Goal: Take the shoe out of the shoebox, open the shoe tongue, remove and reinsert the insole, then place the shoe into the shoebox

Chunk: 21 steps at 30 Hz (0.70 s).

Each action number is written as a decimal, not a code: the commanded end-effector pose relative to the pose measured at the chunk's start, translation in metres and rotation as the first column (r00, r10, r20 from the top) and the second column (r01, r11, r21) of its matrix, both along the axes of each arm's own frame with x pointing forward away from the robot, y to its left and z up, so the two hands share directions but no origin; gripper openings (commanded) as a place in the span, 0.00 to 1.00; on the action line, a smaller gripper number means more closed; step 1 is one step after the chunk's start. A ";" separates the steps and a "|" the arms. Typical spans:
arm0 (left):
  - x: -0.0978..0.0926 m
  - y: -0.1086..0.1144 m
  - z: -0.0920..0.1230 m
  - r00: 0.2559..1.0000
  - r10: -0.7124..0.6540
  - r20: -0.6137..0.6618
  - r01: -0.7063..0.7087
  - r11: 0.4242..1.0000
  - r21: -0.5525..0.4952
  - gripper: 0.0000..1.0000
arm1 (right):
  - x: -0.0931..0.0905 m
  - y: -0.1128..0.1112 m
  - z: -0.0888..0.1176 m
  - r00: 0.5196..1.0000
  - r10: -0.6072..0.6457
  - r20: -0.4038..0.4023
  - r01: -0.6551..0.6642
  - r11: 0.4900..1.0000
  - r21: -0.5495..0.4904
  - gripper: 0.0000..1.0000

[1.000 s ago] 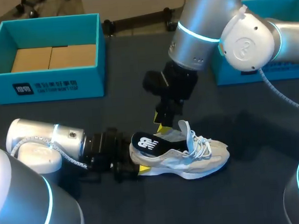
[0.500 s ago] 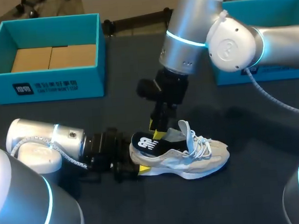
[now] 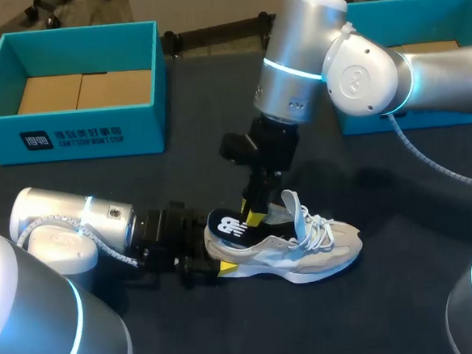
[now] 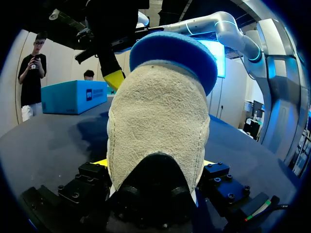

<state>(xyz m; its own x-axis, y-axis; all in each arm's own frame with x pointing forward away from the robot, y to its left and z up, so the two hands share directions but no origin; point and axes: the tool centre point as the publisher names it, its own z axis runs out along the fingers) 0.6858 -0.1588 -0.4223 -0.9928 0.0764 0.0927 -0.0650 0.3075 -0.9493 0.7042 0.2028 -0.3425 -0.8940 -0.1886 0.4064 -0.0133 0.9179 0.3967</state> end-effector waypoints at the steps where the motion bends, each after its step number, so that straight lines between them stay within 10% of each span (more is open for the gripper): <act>1: 0.000 0.000 -0.001 1.000 0.003 0.001 -0.003 1.000 0.002 0.00 | 0.000 -0.002 -0.004 1.000 0.000 -0.007 0.000 1.000 0.007 0.32; 17: 0.000 0.000 -0.001 1.000 0.003 0.001 -0.003 1.000 0.002 0.00 | -0.003 0.005 -0.009 0.995 0.078 -0.061 -0.076 0.997 0.024 0.30; 21: 0.000 0.000 -0.001 1.000 0.003 0.001 -0.003 1.000 0.002 0.00 | -0.006 0.005 -0.012 0.993 0.084 -0.077 -0.083 0.996 0.022 0.08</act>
<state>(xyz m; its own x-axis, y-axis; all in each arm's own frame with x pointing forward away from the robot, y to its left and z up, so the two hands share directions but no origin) 0.6858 -0.1588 -0.4223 -0.9927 0.0764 0.0928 -0.0651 0.3075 -0.9493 0.6965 0.2052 -0.3501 -0.8460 -0.2658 0.4623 -0.0571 0.9071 0.4171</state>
